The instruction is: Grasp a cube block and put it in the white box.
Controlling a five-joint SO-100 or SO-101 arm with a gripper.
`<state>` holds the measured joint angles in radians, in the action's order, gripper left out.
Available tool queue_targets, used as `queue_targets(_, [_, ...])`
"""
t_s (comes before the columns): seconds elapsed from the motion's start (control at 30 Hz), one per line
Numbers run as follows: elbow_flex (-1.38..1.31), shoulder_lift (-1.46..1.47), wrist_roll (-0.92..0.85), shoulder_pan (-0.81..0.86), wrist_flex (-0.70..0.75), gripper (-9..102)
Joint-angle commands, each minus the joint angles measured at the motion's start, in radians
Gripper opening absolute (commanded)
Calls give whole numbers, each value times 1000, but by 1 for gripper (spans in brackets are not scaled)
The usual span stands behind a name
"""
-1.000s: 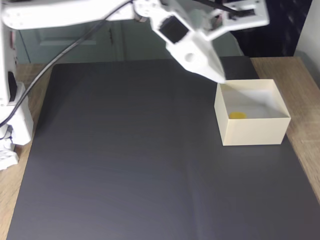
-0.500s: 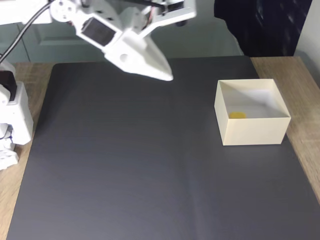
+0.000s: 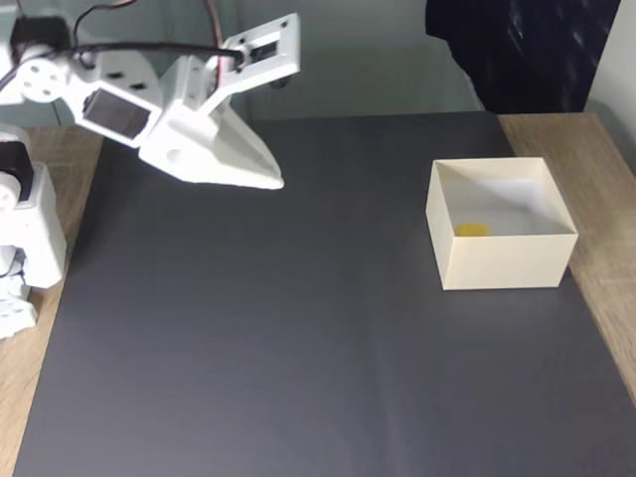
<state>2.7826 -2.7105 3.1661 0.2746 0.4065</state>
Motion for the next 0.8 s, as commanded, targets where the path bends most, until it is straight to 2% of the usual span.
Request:
queue_targets(0.0, [64, -137, -17, -5, -14, 0])
queue_targets(0.4, [213, -402, -8, 23, 126, 1])
queue_targets(0.63, [288, -568, 0, 25, 256, 0])
queue_targets(0.77, [304, -568, 6, 28, 249, 1])
